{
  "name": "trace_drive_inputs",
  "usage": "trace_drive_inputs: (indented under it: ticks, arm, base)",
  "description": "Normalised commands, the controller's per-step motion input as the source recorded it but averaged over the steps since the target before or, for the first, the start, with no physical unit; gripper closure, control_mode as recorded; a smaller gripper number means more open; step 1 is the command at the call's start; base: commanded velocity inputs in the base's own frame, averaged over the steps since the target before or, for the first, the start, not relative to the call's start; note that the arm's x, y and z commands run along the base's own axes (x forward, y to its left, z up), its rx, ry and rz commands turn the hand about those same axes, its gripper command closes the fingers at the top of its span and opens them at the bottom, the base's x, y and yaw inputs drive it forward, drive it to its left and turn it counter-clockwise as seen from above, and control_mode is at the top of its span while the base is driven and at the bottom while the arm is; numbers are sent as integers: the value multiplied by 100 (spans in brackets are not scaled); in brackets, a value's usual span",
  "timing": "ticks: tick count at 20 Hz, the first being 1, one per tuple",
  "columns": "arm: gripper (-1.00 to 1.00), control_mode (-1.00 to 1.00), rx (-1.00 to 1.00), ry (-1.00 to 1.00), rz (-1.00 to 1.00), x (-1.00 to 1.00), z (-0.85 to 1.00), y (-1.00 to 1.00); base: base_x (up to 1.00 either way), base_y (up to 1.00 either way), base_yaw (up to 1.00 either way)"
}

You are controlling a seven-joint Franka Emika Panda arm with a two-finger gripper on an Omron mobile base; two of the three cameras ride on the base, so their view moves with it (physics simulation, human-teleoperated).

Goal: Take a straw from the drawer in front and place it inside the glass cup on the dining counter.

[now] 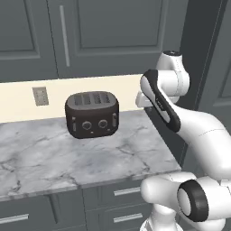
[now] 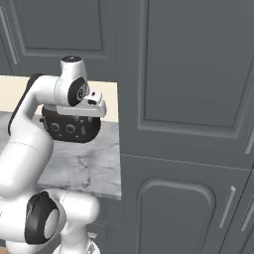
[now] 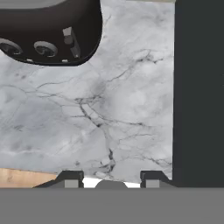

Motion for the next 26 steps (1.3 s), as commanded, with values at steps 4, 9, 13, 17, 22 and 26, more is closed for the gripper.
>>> trace_drive_inputs:
  ticks: [4,9,13,17,22,26]
  arm:
    - [-100,-100,0,0,0,-13,0,0]
    - [-100,100,0,0,0,0,0,0]
    - [-100,100,0,0,0,0,0,0]
    - [-100,100,0,0,0,0,0,0]
    - [-100,100,0,0,0,0,0,0]
    - [-100,100,0,0,0,0,0,0]
  base:
    - [0,0,0]
    - [-54,12,0]
    - [-66,9,0]
    - [-46,2,1]
    - [-29,-6,18]
    - [-9,-35,37]
